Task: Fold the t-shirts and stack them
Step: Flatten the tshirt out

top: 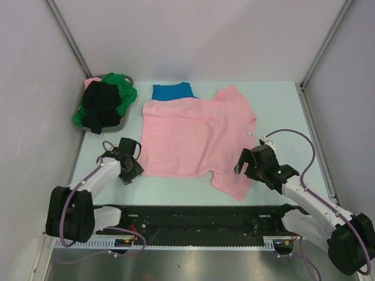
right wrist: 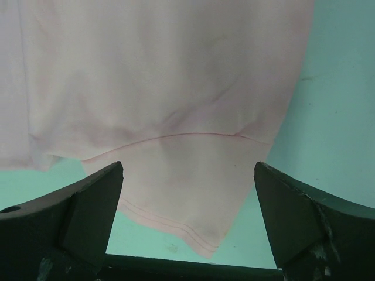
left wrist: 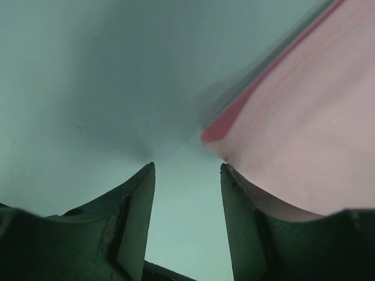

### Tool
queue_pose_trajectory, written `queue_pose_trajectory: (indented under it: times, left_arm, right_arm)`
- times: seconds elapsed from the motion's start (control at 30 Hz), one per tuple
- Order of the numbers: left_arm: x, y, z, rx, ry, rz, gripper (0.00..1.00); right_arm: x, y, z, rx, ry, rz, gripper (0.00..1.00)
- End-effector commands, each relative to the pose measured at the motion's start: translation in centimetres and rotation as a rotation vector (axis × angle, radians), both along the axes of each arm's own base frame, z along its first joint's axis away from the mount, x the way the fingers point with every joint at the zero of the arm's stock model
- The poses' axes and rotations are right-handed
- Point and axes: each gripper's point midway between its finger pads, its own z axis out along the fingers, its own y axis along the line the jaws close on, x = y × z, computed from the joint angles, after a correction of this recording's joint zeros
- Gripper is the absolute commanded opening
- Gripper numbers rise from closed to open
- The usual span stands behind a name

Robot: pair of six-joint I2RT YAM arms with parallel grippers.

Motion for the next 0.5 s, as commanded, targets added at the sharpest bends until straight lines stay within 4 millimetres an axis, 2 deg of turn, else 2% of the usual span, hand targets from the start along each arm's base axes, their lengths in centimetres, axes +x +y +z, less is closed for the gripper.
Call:
queue_pose_trajectory:
  times: [0.0, 0.17, 0.47]
  left_arm:
    - [1.8, -0.1, -0.5, -0.007, -0.010, 0.021, 0.53]
    - [2.6, 0.0, -1.0, -0.003, -0.001, 0.025, 0.53]
    - [3.5, -1.5, 2.4, -0.094, -0.101, 0.001, 0.53]
  right_arm:
    - [-0.4, -0.9, 0.5, 0.023, -0.022, -0.071, 0.99]
    - [-0.9, -1.0, 1.0, 0.039, -0.042, -0.061, 0.98]
    - [-0.7, -0.6, 1.4, 0.055, -0.066, -0.034, 0.97]
